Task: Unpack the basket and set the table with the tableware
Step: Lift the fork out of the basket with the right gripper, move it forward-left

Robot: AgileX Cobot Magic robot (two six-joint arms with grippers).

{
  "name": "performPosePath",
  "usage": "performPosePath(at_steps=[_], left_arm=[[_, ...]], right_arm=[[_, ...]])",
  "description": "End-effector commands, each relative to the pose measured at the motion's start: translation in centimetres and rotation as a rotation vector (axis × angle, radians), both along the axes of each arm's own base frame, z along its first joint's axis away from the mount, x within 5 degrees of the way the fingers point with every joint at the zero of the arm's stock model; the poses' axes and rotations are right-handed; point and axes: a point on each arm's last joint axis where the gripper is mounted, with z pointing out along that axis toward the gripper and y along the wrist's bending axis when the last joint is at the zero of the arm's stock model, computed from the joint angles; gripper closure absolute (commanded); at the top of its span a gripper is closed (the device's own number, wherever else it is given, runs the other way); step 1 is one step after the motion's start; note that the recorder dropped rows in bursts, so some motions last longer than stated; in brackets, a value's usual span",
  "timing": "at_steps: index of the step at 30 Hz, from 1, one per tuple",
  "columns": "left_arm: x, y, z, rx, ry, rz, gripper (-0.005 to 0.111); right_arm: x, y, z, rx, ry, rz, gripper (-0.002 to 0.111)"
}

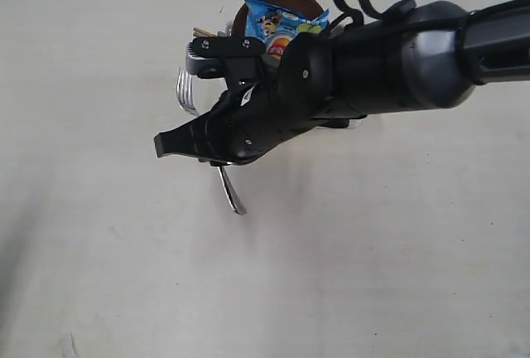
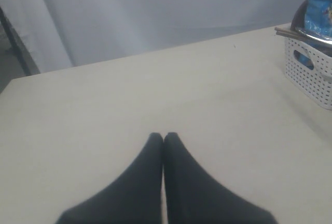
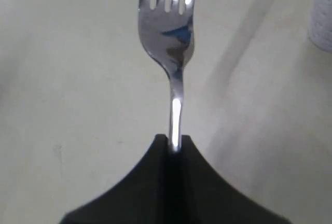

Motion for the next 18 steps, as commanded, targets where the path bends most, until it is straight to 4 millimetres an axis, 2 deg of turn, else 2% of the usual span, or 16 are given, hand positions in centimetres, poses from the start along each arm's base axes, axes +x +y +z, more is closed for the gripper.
performPosePath(at_steps=[1,7,18], left_arm=[[0.0,0.0,0.0,-0.008,-0.008,0.005,0.107],[0.0,0.0,0.0,-0.008,-0.008,0.005,0.107],[0.0,0.0,0.0,-0.008,-0.008,0.005,0.107]], right_arm=[[0.4,0.2,-0.7,0.026,0.017,-0.058,0.109],[0.5,0.4,-1.9,0.034,0.063,-0.111,0.109],[0.3,0.4,-4.8,-0.028,0.134,-0.106,0.108]])
